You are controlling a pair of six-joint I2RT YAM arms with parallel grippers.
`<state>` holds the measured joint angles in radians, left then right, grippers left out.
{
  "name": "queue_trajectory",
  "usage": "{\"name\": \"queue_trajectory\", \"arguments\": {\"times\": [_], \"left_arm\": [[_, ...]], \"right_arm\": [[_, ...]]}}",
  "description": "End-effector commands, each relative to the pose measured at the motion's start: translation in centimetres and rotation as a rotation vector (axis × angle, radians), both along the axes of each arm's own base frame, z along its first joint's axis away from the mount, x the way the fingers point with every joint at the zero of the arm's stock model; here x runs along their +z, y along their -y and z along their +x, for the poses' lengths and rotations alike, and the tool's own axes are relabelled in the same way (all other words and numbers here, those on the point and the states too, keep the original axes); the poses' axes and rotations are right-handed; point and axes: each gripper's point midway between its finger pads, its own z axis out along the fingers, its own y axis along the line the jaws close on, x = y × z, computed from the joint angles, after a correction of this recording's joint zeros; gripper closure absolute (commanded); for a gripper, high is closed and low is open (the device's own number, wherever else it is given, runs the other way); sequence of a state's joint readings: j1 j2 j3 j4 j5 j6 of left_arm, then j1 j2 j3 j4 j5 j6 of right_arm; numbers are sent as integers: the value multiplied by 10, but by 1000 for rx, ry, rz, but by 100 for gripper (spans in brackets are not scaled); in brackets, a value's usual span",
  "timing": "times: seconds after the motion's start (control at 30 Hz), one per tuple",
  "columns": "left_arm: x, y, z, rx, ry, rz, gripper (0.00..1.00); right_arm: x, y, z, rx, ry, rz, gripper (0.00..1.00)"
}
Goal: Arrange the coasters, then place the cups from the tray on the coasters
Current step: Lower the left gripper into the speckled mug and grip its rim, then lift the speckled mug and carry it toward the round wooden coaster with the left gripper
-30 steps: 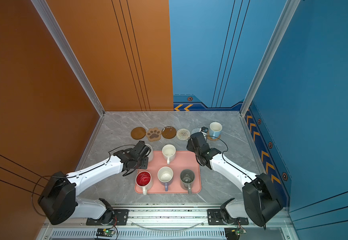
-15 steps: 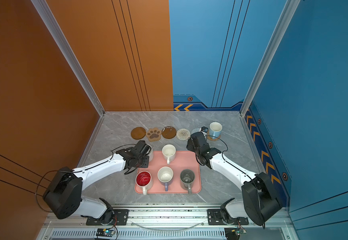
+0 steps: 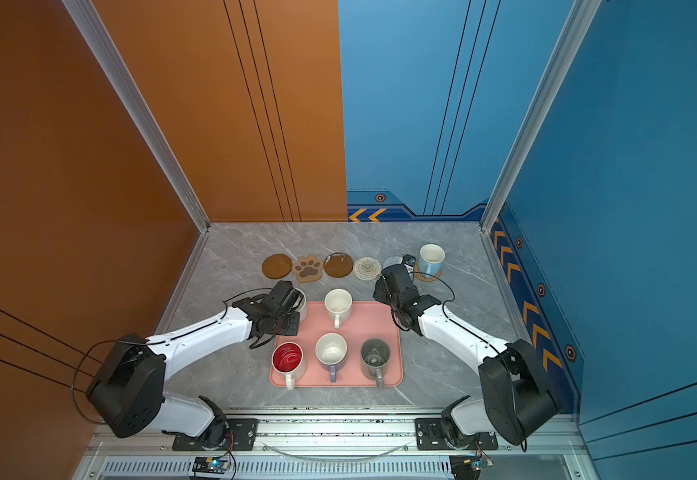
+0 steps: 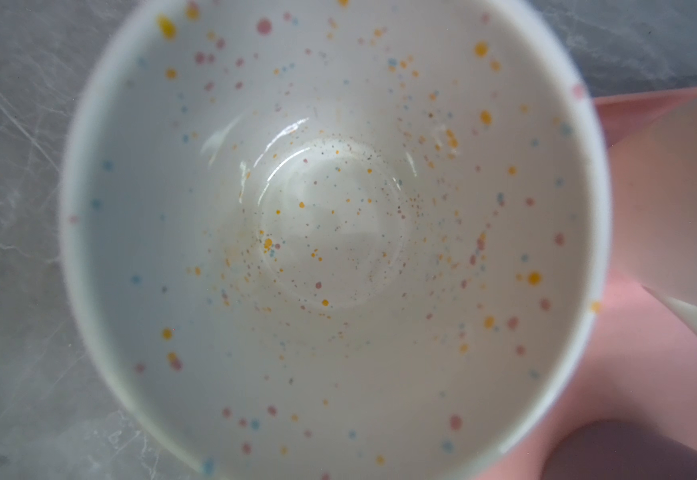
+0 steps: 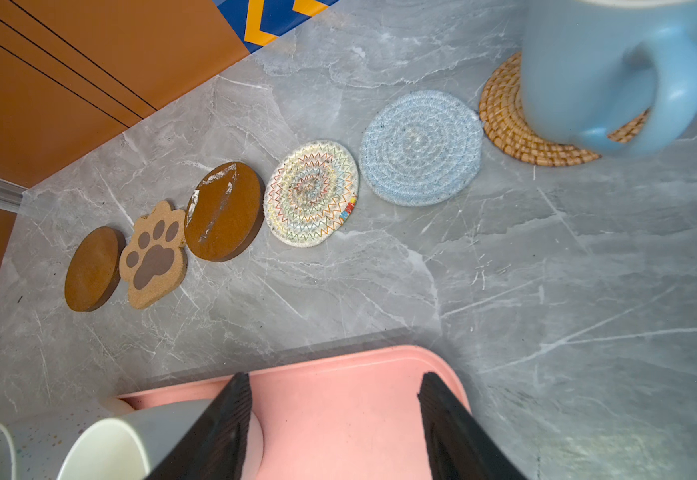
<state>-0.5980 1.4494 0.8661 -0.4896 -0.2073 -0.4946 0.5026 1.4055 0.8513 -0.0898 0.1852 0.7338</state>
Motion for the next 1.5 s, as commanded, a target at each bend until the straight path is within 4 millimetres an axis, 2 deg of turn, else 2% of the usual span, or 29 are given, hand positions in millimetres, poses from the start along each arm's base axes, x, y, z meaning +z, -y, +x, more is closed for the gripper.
{"name": "queue_trajectory", "arguments": {"times": [0.0,0.43,0.63,0.67,0.87,1.13,1.47], "left_arm": [[16,-7,3,16,27,12,100],[65,-7,19,22,154,-18,100],[79,-15,39,44,183,-16,100],[92,-14,48,49,211,-26,100],[111,-29,83,87,261,-14,100],[115,-60,128,187,285,-6,100],[100,-80,171,253,299,-25,100]], "right_arm": [[-2,1,2,-10,-12,10,37],[-3,-6,6,15,-27,22,38],[0,-6,4,18,-25,25,38],[1,-5,4,19,-24,25,38],[2,-4,3,18,-22,20,38],[3,-2,3,16,-24,20,38],[-1,4,2,7,-37,14,38]]}}
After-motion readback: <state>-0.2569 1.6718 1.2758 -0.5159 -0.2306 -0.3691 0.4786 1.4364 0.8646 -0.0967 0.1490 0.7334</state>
